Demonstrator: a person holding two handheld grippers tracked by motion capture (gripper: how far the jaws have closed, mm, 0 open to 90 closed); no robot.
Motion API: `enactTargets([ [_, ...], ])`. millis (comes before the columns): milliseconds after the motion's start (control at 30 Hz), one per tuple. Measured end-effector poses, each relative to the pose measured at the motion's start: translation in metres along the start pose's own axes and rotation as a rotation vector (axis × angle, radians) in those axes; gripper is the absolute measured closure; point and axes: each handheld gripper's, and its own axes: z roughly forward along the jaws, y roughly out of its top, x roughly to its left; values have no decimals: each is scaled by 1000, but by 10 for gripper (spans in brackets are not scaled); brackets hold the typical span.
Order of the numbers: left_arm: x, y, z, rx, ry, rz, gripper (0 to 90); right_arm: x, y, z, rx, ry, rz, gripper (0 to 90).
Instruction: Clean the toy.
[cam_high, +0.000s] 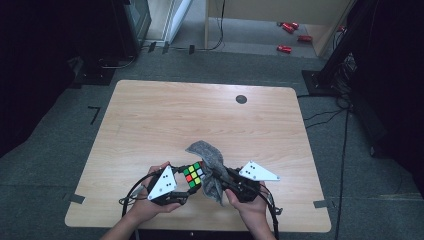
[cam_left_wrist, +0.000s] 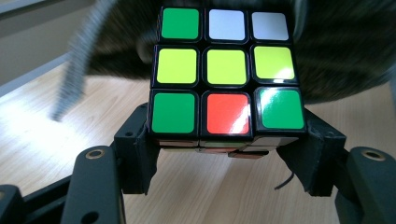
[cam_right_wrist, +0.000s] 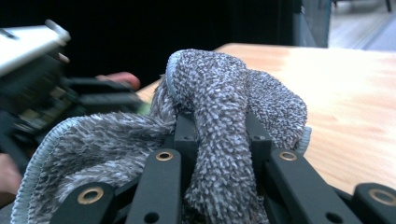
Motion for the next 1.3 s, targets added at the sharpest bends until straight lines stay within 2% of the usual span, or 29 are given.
enactTargets([
  [133, -2, 2, -1, -14, -2, 12, 343, 7, 3, -2, -27, 4, -36, 741],
  [233, 0, 4, -6, -50, -8, -3, 343, 0, -2, -1, -11, -34, -28, 741],
  [333, 3, 5, -9, -62, -6, -18, 343, -5, -5, -1, 0, -46, -3, 741],
  [400, 3, 4, -6, -43, -1, -19, 344, -3, -3, -1, -6, -41, -15, 740],
  [500, -3, 2, 0, 2, 10, 12, 344, 6, 3, -3, -36, 2, -53, 737],
  [567, -6, 3, 2, -2, 0, 18, 343, 11, 5, -3, -42, 0, -77, 736],
  [667, -5, 4, -2, -26, -8, 14, 344, 5, 2, -3, -44, -15, -56, 736],
  [767, 1, 5, -8, -64, -8, -20, 344, -3, -4, -1, -14, -53, -43, 736],
  [867, 5, 5, -10, -75, -15, -51, 343, -2, -3, -1, -16, -48, -31, 736],
  [967, 1, 4, -6, -53, 0, -26, 344, 6, 3, -4, -40, -24, -57, 735],
  [1033, -4, 5, -2, -41, -4, -7, 344, 11, 5, -6, -57, -15, -71, 734],
  [1133, -7, 6, -2, -50, -13, 2, 344, 8, 5, -7, -58, -26, -72, 730],
  [1300, 1, 7, -10, -91, -10, -42, 343, -4, -3, -3, -22, -65, -35, 730],
])
